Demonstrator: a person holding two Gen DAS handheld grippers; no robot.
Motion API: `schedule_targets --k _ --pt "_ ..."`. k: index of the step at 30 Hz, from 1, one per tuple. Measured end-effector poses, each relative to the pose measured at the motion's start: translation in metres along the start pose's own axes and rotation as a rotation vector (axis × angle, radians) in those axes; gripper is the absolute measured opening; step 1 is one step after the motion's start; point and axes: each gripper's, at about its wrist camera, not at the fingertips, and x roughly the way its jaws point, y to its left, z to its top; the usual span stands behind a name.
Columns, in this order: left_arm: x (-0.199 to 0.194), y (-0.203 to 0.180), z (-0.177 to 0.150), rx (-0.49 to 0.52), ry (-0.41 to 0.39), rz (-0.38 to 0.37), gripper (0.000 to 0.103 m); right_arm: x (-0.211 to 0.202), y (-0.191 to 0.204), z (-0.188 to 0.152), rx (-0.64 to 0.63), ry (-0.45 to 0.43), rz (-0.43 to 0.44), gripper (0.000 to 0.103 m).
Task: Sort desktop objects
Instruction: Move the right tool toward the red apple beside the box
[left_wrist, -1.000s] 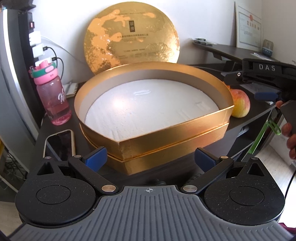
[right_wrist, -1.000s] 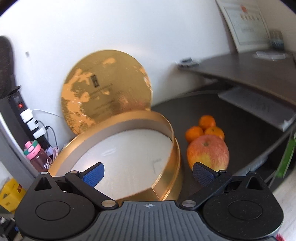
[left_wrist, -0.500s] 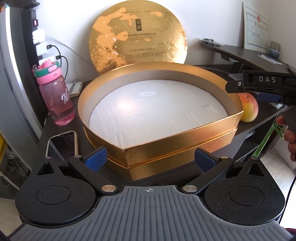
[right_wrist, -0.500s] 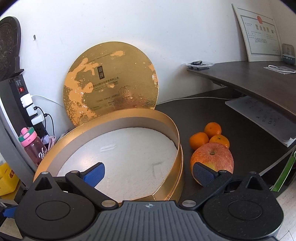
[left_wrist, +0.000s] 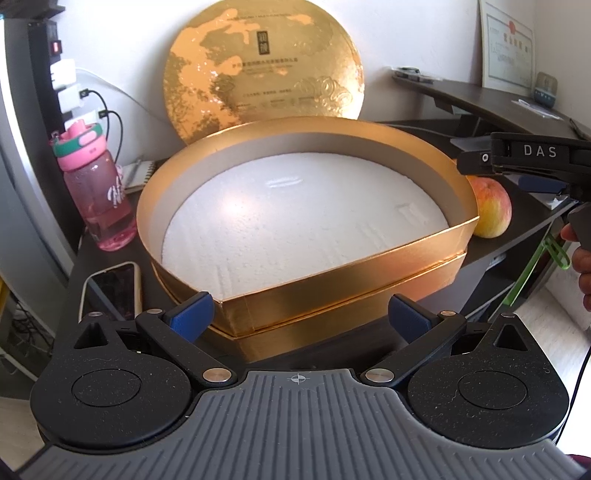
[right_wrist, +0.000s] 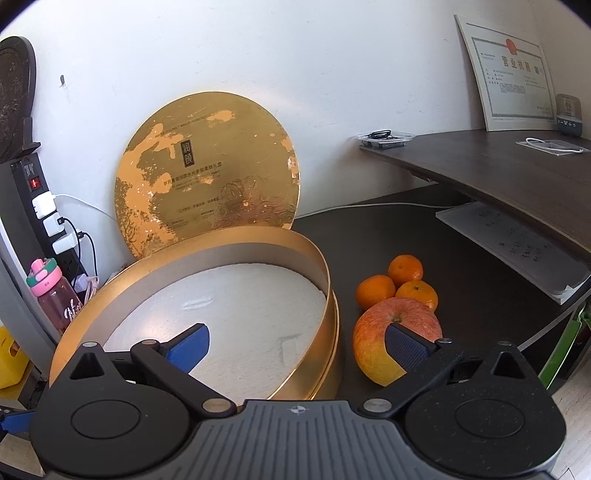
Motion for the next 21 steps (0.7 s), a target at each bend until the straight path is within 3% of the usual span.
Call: schedule_targets --k 6,11,14,18,21 --pt "0.003 -0.001 0.002 -0.015 0.013 0.011 0.103 -0.004 -0.012 -0.002 -0.035 0.005 -0.063 0.097" --pt "0.005 -0.003 0.005 -0.023 0.01 0.029 0.103 -0.007 -0.026 -0.005 -0.065 0.021 -0.105 0.074" --pt "0.006 -0.005 0.006 -0.022 0.005 0.04 0.103 -0.004 -0.036 -0.008 -0.057 0.043 -0.116 0.067" --pt "0.005 -0.007 0.009 -0.018 -0.015 0.054 0.103 0.004 -0.046 -0.013 -0.043 0.052 -0.123 0.067" --pt "0.003 -0.008 0.011 -0.01 -0.029 0.065 0.103 0.015 -0.05 -0.013 -0.042 0.052 -0.134 0.075"
